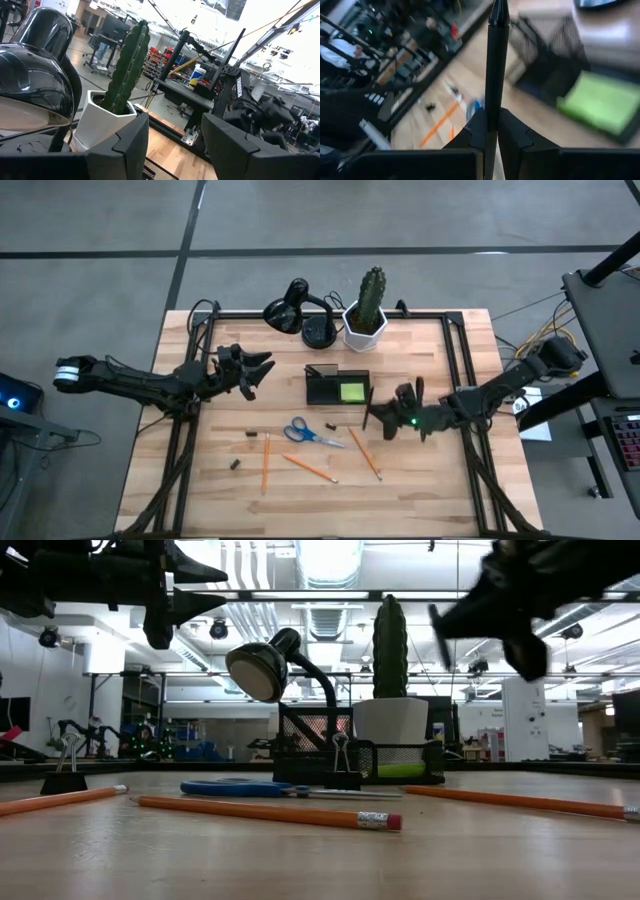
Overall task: Pick and place office supplies into organizer
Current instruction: Put the black pen into the mesh desk organizer
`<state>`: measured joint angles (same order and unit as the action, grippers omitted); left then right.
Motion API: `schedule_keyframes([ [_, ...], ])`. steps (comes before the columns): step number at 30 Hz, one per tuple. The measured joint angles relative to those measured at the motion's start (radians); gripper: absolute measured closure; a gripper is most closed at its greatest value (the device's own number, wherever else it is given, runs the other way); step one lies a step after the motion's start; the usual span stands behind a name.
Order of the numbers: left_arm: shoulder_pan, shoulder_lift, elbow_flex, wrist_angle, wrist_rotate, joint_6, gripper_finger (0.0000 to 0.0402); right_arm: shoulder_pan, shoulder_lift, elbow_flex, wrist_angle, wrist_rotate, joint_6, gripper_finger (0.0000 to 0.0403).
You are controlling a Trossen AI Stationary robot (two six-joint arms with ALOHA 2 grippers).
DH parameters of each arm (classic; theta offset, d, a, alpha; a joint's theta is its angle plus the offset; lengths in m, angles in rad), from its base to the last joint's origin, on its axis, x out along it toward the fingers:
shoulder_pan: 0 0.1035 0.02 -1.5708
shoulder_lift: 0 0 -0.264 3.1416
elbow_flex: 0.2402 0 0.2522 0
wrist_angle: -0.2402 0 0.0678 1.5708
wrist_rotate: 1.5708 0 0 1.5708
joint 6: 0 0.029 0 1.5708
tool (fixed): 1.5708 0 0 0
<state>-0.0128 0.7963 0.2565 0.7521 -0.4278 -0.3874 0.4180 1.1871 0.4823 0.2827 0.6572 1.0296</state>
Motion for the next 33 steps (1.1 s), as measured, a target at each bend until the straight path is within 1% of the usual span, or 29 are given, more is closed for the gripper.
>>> schedule_keyframes([
  [4, 0.000, 0.000, 0.000, 0.000, 0.000, 0.000, 0.0233, -0.083, 0.000, 0.000, 0.100, -0.002, -0.166, 0.0390],
  [9, 0.000, 0.000, 0.000, 0.000, 0.000, 0.000, 0.0233, -0.178, 0.000, 0.000, 0.182, -0.006, -0.282, 0.0390],
  [13, 0.000, 0.000, 0.000, 0.000, 0.000, 0.000, 0.0233, -0.234, 0.000, 0.000, 0.296, -0.014, -0.391, 0.0390],
  [16, 0.000, 0.000, 0.000, 0.001, 0.000, 0.000, 0.0233, -0.278, 0.000, 0.000, 0.397, -0.077, -0.475, 0.0390],
  [19, 0.000, 0.000, 0.000, 0.001, 0.000, 0.000, 0.0233, -0.322, 0.006, 0.000, 0.468, -0.160, -0.516, 0.0390],
  [21, 0.000, 0.000, 0.000, 0.001, 0.000, 0.000, 0.0233, -0.346, 0.013, 0.010, 0.452, -0.195, -0.528, 0.0390],
  [24, 0.000, 0.000, 0.000, 0.005, 0.000, 0.000, 0.0233, -0.376, 0.037, 0.049, 0.371, -0.230, -0.537, 0.0390],
  [28, 0.000, 0.000, 0.000, 0.006, 0.000, 0.001, 0.0233, -0.417, 0.112, 0.134, 0.290, -0.316, -0.571, 0.0390],
  [33, 0.000, 0.000, 0.001, 0.005, 0.000, 0.000, 0.0233, -0.455, 0.235, 0.244, 0.237, -0.336, -0.631, 0.0390],
])
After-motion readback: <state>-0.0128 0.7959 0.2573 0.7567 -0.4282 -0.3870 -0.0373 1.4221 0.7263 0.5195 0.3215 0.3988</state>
